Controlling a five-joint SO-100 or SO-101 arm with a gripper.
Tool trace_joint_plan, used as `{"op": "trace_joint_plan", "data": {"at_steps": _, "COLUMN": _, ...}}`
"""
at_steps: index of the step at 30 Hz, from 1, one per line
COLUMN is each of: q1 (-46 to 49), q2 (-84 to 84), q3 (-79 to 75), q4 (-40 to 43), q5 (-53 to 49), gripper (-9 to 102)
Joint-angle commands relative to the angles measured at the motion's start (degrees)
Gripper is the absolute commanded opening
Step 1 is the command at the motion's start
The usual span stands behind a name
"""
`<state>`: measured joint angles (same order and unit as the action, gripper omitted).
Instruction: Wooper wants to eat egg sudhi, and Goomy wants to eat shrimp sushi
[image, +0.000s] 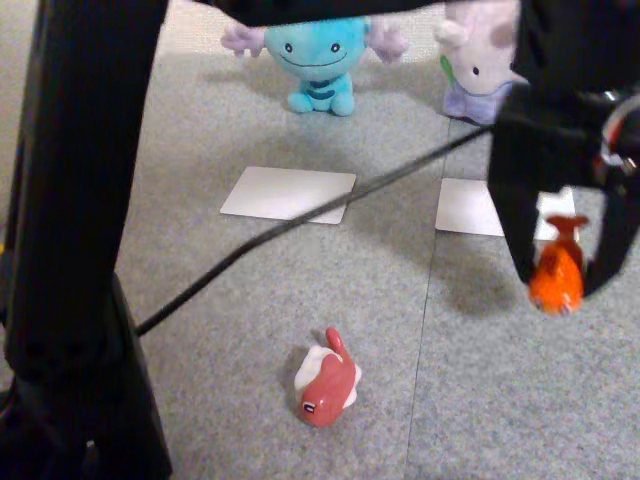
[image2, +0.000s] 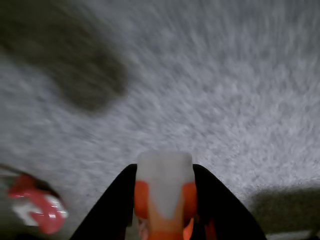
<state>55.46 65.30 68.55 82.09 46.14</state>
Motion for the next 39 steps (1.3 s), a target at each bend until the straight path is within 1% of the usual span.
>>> {"op": "trace_joint_plan", "data": {"at_steps": 1, "q1": -5.1, "q2": 5.6, "q3": -1.3, "q4": 0.0, "q5": 2.5, "gripper": 4}}
{"op": "trace_joint_plan", "data": {"at_steps": 5, "q1": -11.4, "q2": 8.1, "q3": -1.3, "q4": -3.1, "q5": 6.5, "gripper": 4}}
{"op": "trace_joint_plan", "data": {"at_steps": 8, "q1": -14.9, "q2": 9.1, "q3": -1.3, "q4": -7.6, "q5": 8.8, "gripper": 4}}
{"op": "trace_joint_plan", "data": {"at_steps": 16, "q1": -17.1, "q2": 9.0, "q3": -1.3, "q4": -21.2, "q5": 8.6, "gripper": 4}}
{"op": "trace_joint_plan", "data": {"at_steps": 18, "q1": -17.1, "q2": 8.9, "q3": -1.3, "q4": -22.9, "q5": 7.9, "gripper": 4}}
{"op": "trace_joint_plan", "data": {"at_steps": 23, "q1": -17.6, "q2": 8.3, "q3": -1.3, "q4": -23.8, "q5": 7.8, "gripper": 4}}
{"op": "trace_joint_plan", "data": {"at_steps": 28, "q1": -18.6, "q2": 3.7, "q3": -1.3, "q4": -25.8, "q5": 7.8, "gripper": 4}}
{"op": "trace_joint_plan", "data": {"at_steps": 33, "q1": -18.9, "q2": -0.7, "q3": -1.3, "q4": -24.6, "q5": 9.0, "gripper": 4}}
{"op": "trace_joint_plan", "data": {"at_steps": 39, "q1": -19.0, "q2": -2.6, "q3": -1.3, "q4": -25.1, "q5": 9.1, "gripper": 4}}
